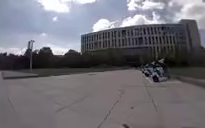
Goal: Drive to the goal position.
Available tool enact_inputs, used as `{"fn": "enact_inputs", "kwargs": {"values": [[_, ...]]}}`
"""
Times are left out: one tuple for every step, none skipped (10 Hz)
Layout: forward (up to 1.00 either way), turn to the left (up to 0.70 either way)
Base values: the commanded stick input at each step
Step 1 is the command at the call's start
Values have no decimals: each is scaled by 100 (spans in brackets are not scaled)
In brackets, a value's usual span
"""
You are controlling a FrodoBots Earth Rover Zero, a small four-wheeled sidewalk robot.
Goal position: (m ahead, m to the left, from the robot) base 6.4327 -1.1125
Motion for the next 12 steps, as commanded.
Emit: {"fn": "enact_inputs", "kwargs": {"values": [[70,5],[70,-10],[70,-30],[70,-35],[70,-35],[70,-33],[70,-14],[70,3],[70,3],[70,0],[70,0],[70,0]]}}
